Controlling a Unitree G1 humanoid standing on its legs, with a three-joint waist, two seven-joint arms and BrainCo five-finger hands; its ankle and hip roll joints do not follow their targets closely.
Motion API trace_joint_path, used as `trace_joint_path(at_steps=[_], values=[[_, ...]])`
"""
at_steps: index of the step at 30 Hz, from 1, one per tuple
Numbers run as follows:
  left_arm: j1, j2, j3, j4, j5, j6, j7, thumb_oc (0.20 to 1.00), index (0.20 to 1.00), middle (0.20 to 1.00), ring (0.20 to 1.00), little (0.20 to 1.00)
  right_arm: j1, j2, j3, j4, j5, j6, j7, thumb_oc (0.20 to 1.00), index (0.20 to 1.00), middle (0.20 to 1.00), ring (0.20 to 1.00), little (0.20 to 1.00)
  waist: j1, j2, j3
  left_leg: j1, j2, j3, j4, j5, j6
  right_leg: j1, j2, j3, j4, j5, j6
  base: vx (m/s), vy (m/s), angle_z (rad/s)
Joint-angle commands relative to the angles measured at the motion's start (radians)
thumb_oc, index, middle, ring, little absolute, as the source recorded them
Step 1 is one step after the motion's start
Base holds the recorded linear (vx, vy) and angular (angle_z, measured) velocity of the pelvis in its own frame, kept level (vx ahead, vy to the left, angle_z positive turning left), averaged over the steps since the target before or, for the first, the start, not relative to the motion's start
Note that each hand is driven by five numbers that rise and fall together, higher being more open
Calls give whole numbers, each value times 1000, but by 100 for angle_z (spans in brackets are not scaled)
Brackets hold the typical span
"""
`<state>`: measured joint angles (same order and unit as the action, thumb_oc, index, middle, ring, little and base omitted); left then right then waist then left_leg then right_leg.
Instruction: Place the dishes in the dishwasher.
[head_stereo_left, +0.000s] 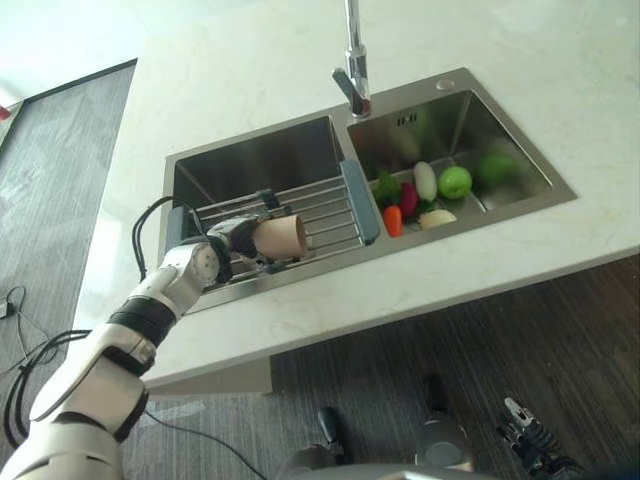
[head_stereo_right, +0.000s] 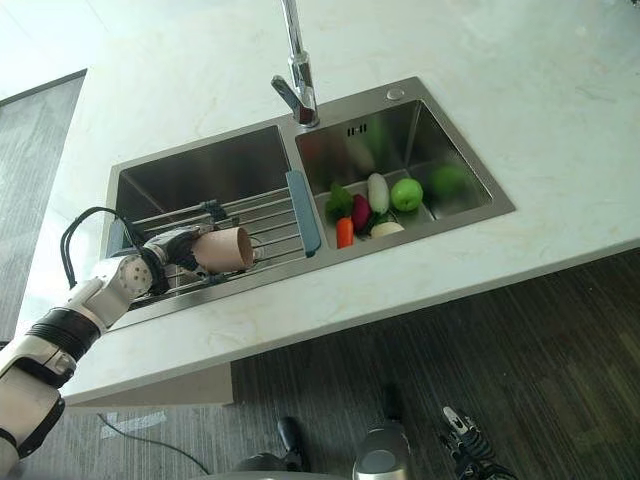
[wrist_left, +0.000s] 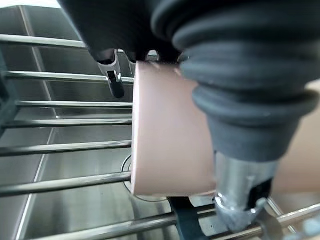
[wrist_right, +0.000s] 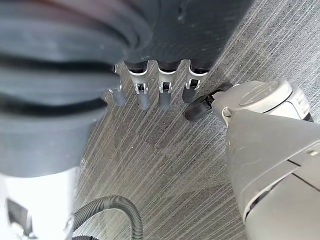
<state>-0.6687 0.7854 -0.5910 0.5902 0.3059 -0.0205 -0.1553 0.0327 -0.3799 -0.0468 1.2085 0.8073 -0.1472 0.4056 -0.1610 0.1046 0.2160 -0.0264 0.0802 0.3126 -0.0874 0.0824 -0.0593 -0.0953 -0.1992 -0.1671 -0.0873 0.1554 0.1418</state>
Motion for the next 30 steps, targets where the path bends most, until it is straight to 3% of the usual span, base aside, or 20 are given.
trace_joint_path(at_steps=[1,6,7,8,11,14,19,22,28,30], values=[[-98,26,26,65,64,-6,-7,1000,1000,1000,1000,1000,-51,-9,17,-6,34,-28,11,1000,1000,1000,1000,1000,-11,10,59,-17,32,-49,8,-78,-36,-41,-57,-11,66,-78,98,0,0,0],[-115,29,3,72,61,-9,-30,1000,1000,1000,1000,1000,-63,-17,19,-10,36,-26,12,1000,1000,1000,1000,1000,-18,16,71,-25,27,-50,9,-78,-34,-54,-59,2,72,-78,97,10,16,-2],[-121,28,-4,73,61,-4,-33,319,319,319,319,319,-66,-18,20,-11,39,-27,14,1000,1000,1000,1000,1000,-20,17,75,-26,26,-51,10,-78,-33,-57,-59,6,75,-79,97,0,0,0],[-127,27,-10,75,62,2,-44,200,200,200,200,200,-68,-19,21,-11,43,-29,14,1000,1000,1000,1000,1000,-21,17,77,-27,26,-52,11,-78,-33,-60,-58,9,77,-81,97,0,0,0],[-131,28,-18,70,101,-21,-63,200,200,200,200,200,-72,-20,21,-11,48,-32,13,1000,1000,1000,1000,1000,-22,21,81,-29,24,-56,11,-79,-32,-63,-58,14,79,-82,96,0,0,0],[-147,49,-49,45,172,-109,-74,200,200,200,200,200,-73,-25,18,-11,50,-36,16,1000,1000,1000,1000,1000,-25,24,81,-27,22,-57,11,-81,-31,-63,-60,14,80,-81,96,0,0,0],[-176,91,-105,9,180,-138,-103,200,200,200,200,200,-75,-34,16,-3,42,-34,17,1000,1000,1000,1000,1000,-27,29,71,-15,20,-52,10,-85,-31,-55,-63,12,79,-80,98,43,22,-2],[-180,107,-115,2,206,-207,10,200,200,200,200,200,-71,-32,12,3,36,-37,18,1000,1000,1000,1000,1000,-27,28,65,-8,21,-50,10,-89,-31,-48,-63,11,76,-81,99,0,0,0],[-165,142,-71,-55,229,-232,284,200,200,200,200,200,-39,-6,3,15,39,-48,26,1000,1000,1000,1000,1000,-8,11,34,27,29,-52,12,-105,-30,-6,-62,-13,72,-94,98,17,-49,3],[-118,159,-1,-104,289,-228,445,200,200,200,200,200,-16,19,2,15,38,-54,21,1000,1000,1000,1000,1000,11,0,3,48,37,-52,12,-111,-31,21,-59,-32,71,-103,95,42,-106,5]])
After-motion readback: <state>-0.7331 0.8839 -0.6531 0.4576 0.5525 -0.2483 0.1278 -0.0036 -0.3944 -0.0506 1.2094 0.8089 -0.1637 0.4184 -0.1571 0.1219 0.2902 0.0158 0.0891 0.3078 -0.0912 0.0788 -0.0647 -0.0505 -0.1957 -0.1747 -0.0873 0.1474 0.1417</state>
